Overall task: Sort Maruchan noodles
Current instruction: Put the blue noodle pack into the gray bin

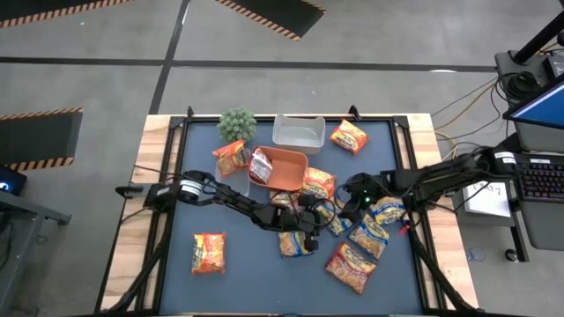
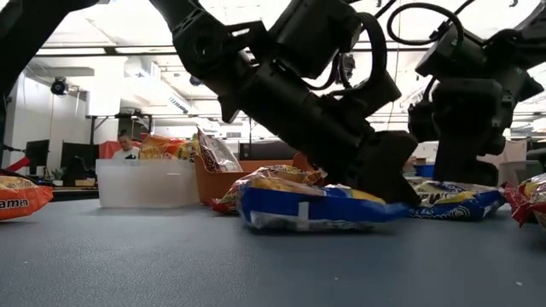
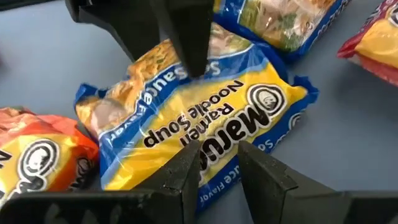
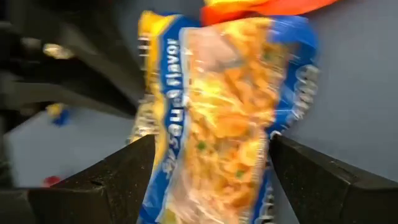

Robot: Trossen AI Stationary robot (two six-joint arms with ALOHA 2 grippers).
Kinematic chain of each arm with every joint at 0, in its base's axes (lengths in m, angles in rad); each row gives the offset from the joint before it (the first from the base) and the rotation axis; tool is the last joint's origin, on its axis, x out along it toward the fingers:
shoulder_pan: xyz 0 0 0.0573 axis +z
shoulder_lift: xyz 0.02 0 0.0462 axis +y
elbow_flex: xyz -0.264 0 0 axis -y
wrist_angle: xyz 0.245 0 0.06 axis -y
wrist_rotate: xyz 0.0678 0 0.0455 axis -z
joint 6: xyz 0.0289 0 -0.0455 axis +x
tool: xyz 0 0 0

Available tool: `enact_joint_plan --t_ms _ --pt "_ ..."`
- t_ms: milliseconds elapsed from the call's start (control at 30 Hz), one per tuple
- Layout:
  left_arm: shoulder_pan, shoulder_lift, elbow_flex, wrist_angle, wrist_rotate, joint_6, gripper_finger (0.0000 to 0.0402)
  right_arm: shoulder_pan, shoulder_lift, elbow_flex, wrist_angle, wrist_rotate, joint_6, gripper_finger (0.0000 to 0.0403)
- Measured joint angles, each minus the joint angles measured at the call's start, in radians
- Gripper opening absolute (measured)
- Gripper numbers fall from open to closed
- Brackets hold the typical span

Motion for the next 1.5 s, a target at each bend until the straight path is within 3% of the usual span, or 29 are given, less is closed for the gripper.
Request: enact_joint_plan --t_ms 133,333,967,1200,1500 --pt "0.0 0.001 -0.001 -0.003 0.0 0.001 0.0084 0.0 0.035 -0.016 0.108 -0.06 0.003 0.0297" --pt "0.0 0.002 -0.002 -0.004 0.0 0.003 0.0066 0.0 0.042 -0.005 0.134 -0.067 -0.002 0.0265" --pt "-0.001 -0.006 -0.002 -0.004 0.001 0.016 0.0048 0.001 0.028 0.002 0.159 -0.101 0.003 0.0057" --pt "-0.01 -0.061 -0.003 -0.004 -0.002 0.081 0.0048 0.001 -0.038 0.002 0.107 -0.117 0.003 0.0051" --pt "-0.022 -0.187 -0.003 -0.056 -0.003 0.194 0.0048 0.001 -0.219 0.002 0.085 -0.112 0.022 0.0046"
